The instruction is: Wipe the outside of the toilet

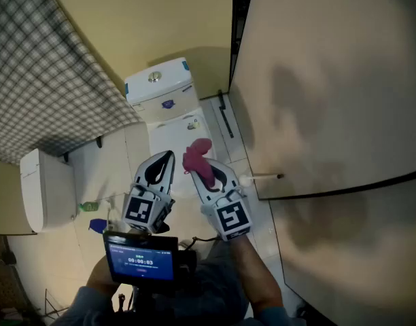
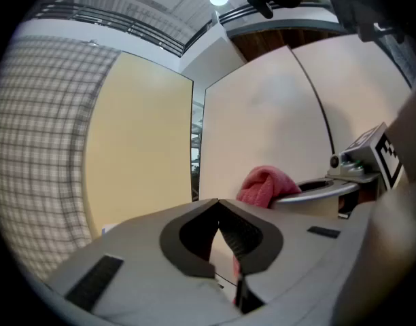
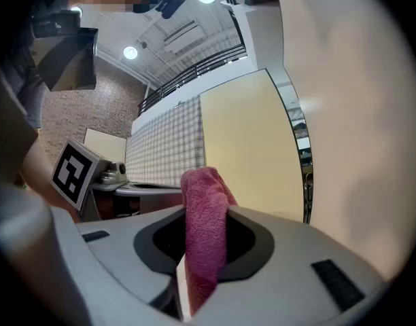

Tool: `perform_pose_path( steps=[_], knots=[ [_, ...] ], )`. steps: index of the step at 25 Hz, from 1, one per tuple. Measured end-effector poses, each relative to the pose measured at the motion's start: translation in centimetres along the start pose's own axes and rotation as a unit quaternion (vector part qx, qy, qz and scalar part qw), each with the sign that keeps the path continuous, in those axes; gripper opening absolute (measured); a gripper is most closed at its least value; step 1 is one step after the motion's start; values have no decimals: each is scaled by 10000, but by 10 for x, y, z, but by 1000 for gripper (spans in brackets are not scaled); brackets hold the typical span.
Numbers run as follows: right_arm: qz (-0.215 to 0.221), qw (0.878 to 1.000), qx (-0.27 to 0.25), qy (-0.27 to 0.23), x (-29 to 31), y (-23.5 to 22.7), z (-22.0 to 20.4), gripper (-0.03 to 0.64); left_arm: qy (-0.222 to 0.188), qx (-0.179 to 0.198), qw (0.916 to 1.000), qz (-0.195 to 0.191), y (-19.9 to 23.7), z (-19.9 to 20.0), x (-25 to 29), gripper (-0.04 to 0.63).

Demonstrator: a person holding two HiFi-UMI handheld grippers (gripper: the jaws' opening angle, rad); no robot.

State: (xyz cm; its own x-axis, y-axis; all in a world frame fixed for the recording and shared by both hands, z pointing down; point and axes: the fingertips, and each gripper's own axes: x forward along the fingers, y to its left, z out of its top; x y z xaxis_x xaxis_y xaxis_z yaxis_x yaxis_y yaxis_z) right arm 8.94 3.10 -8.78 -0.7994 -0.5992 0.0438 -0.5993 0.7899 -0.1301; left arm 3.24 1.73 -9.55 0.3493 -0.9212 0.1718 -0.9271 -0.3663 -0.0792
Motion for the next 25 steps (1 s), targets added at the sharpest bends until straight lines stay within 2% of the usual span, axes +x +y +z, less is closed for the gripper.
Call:
perform_pose_path(
  steps=[5,9,11,18,21,25],
  knots=[
    [258,9995,105,-124,42,-122,-33,83,360,-74,9993,111,-8,-33,134,14],
    [313,9975,624,48,79,-203,-72,83,718,-150,9972,173,-6,-72,223,12],
    [299,9956,871,147,99,-233,-98,83,929,-41,9955,156,-1,-99,259,12],
    [103,9897,1406,233,162,-308,-226,83,1314,430,9904,29,30,-202,350,14],
    [64,9901,1393,129,197,-332,-288,83,1218,728,9899,-79,44,-238,392,14],
    [172,9898,1409,103,245,-348,-354,83,888,1083,9898,-255,50,-268,442,14]
  ],
)
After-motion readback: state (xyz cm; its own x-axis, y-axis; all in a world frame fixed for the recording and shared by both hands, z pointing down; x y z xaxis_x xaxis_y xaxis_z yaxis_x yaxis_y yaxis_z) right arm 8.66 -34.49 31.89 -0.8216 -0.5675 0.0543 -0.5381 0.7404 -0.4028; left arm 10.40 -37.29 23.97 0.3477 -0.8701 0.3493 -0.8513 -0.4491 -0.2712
